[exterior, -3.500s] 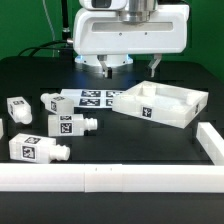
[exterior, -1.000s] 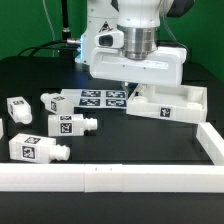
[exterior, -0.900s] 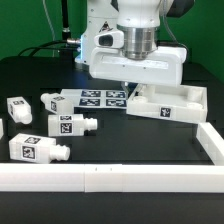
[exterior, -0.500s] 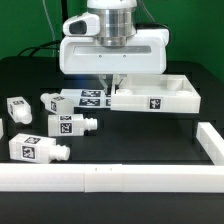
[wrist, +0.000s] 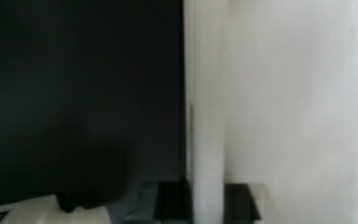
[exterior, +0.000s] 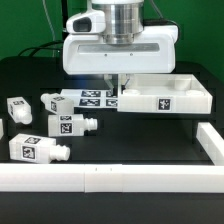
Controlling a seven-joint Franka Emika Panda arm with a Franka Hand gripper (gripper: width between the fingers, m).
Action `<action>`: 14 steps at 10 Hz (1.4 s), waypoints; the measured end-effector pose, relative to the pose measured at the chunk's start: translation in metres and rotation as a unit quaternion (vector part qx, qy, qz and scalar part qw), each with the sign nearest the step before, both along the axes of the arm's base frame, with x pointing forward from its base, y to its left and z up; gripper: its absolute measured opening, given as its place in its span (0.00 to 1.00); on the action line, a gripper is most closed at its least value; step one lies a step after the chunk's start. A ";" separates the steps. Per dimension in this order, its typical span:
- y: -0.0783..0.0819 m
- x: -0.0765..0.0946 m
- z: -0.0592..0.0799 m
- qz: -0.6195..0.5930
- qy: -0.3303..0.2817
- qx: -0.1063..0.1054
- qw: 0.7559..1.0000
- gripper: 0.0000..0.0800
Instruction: Assemble one leg
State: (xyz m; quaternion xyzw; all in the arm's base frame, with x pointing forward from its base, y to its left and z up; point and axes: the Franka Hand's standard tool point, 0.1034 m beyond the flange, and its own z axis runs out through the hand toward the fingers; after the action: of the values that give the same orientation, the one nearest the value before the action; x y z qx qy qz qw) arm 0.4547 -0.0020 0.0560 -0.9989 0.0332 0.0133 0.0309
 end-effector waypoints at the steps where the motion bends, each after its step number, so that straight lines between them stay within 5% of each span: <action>1: -0.020 0.008 0.003 0.013 0.020 0.005 1.000 0.07; 3: -0.045 0.061 0.004 0.017 0.032 0.003 0.999 0.07; 4: -0.042 0.074 0.000 -0.026 0.047 0.004 0.999 0.07; 9: -0.030 0.078 -0.012 -0.015 0.056 -0.002 0.998 0.07; 12: -0.022 0.122 -0.022 -0.024 0.059 -0.005 0.998 0.07; 14: -0.019 0.131 -0.017 -0.027 0.060 -0.004 0.998 0.07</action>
Offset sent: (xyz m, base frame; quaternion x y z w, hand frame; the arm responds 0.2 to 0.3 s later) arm 0.0812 -0.0269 -0.0091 -0.0143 -0.1277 0.0357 0.9911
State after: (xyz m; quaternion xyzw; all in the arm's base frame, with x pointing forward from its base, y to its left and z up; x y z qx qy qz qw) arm 0.5853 -0.0205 0.0385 -0.9951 0.0621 0.0720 0.0257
